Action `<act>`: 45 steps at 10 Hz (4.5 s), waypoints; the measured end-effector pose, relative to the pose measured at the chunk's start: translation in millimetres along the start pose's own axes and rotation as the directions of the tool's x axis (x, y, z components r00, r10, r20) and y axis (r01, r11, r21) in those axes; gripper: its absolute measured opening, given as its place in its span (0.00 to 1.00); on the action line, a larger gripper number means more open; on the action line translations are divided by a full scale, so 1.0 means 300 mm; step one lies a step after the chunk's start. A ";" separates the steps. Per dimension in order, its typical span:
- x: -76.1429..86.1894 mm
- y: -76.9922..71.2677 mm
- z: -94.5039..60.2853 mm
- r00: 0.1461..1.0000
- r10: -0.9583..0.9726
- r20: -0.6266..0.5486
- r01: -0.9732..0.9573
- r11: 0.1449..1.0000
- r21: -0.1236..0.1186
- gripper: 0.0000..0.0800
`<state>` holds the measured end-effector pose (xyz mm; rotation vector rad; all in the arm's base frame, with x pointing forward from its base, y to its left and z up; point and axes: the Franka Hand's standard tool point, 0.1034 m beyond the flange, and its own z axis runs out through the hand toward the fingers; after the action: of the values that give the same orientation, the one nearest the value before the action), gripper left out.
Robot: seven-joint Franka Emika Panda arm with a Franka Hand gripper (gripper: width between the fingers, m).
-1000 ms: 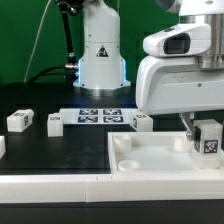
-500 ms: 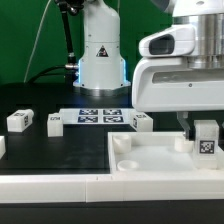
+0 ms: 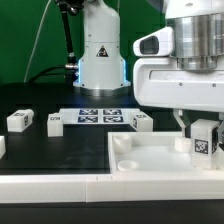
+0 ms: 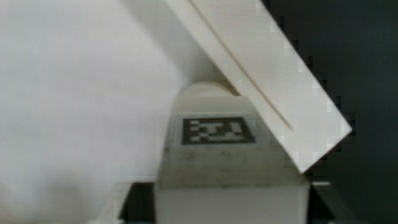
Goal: Assemble one leg
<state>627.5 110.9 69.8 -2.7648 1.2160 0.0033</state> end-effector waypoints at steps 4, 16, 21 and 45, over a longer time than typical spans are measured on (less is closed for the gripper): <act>-0.015 -0.001 0.003 0.871 0.490 0.018 -0.490 0.871 0.007 0.36; -0.026 -0.009 0.004 0.993 0.113 0.021 -0.113 0.994 0.007 0.81; -0.017 -0.012 -0.002 0.916 -0.401 0.011 0.402 0.915 -0.037 0.81; 0.057 0.061 -0.011 0.997 -0.038 -0.066 0.033 0.996 -0.086 0.71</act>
Offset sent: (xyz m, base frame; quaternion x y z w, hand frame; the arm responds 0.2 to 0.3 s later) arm -0.0047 0.0057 -0.0045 0.0223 0.0106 0.3350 0.9419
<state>625.6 85.7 70.3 -2.8816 1.2094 -0.0433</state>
